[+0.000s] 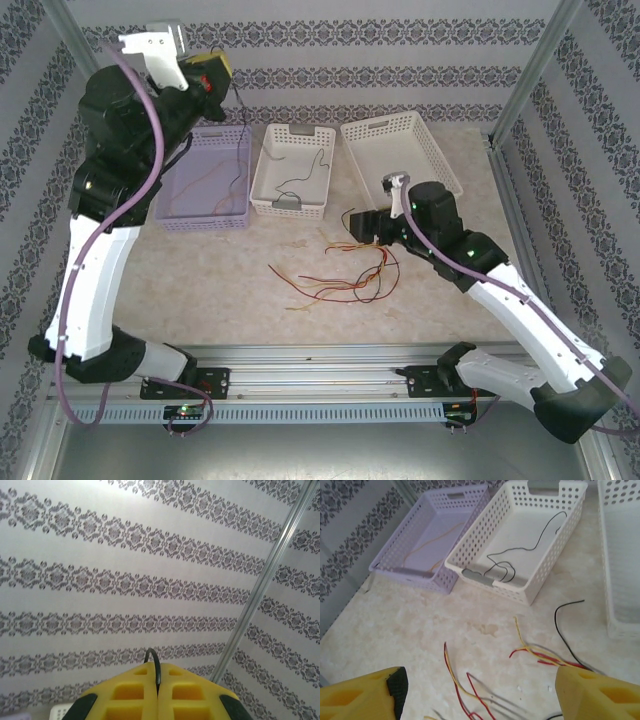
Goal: Untangle the cables
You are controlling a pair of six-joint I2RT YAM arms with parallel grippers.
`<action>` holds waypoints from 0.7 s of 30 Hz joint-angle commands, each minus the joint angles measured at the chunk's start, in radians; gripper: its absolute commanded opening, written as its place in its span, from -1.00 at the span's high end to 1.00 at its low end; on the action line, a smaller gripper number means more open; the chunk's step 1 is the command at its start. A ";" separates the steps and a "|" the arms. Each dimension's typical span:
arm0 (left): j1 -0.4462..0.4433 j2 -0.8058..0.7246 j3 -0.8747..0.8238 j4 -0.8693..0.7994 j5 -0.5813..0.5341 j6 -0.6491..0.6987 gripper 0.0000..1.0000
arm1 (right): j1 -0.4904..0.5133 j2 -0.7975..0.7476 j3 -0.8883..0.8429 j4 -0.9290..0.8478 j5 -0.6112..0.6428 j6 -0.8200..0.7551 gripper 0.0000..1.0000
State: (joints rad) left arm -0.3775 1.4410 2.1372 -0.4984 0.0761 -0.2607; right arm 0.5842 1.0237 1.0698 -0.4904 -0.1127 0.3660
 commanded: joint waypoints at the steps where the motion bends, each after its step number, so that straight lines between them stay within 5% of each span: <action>1: 0.010 0.057 0.066 0.101 0.001 0.060 1.00 | 0.036 -0.055 -0.045 -0.014 0.068 0.003 -0.56; 21: 0.021 0.521 0.336 0.124 -0.108 0.140 1.00 | 0.162 -0.349 -0.191 -0.173 0.090 0.062 -0.59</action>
State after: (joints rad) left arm -0.3752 1.9617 2.4168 -0.4179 -0.0044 -0.1493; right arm 0.7315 0.7017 0.9089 -0.6209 -0.0414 0.4007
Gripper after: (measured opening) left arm 0.047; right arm 0.791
